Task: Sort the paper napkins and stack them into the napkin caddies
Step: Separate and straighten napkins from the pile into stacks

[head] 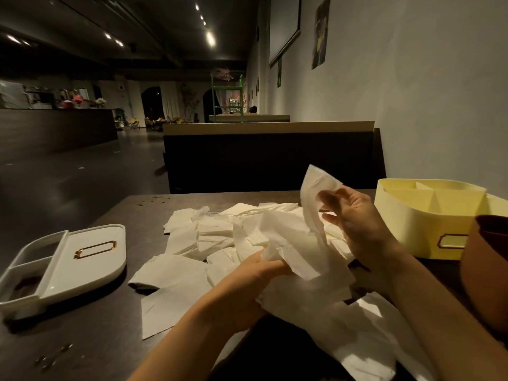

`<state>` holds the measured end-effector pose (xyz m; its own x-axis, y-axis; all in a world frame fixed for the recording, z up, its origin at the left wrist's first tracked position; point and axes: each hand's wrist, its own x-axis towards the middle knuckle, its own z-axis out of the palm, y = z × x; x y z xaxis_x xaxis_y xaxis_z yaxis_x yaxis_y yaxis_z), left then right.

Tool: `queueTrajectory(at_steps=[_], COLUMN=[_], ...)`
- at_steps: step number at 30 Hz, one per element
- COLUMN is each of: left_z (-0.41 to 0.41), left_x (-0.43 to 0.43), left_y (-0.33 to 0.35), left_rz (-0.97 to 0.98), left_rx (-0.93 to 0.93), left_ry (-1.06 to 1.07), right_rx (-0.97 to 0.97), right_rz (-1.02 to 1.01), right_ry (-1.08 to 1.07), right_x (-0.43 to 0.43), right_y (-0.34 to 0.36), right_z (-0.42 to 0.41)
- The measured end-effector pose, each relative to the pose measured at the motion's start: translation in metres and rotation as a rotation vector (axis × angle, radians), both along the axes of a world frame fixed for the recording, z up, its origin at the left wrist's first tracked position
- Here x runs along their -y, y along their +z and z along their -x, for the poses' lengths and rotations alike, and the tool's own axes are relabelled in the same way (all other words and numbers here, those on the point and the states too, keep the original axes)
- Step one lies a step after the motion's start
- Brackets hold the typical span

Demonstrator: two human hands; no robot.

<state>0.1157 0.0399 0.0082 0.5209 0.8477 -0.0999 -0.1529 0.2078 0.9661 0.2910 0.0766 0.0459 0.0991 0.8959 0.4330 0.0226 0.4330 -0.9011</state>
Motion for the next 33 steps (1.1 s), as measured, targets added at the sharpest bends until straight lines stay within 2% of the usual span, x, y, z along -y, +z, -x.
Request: queueTrajectory(at_steps=[11, 18, 21, 28, 31, 33], left_z=[0.000, 0.002, 0.002, 0.000, -0.002, -0.004], left_x=[0.007, 0.006, 0.003, 0.001, 0.002, 0.003], left_y=[0.009, 0.008, 0.006, 0.002, 0.001, 0.001], left_rz=[0.111, 0.221, 0.249, 0.231, 0.222, 0.219], left_rx=[-0.011, 0.134, 0.209, 0.205, 0.211, 0.245], left_ry=[0.024, 0.045, 0.056, 0.066, 0.055, 0.024], right_rx=[-0.372, -0.505, -0.557, -0.499, -0.327, -0.114], right_rz=[0.138, 0.191, 0.178, 0.231, 0.286, 0.416], right_ry=[0.102, 0.243, 0.371, 0.516, 0.649, 0.433], right_x=[0.007, 0.014, 0.014, 0.024, 0.029, 0.027], right_y=[0.012, 0.020, 0.021, 0.024, 0.025, 0.019], right_z=[-0.009, -0.015, -0.017, -0.011, -0.007, -0.003])
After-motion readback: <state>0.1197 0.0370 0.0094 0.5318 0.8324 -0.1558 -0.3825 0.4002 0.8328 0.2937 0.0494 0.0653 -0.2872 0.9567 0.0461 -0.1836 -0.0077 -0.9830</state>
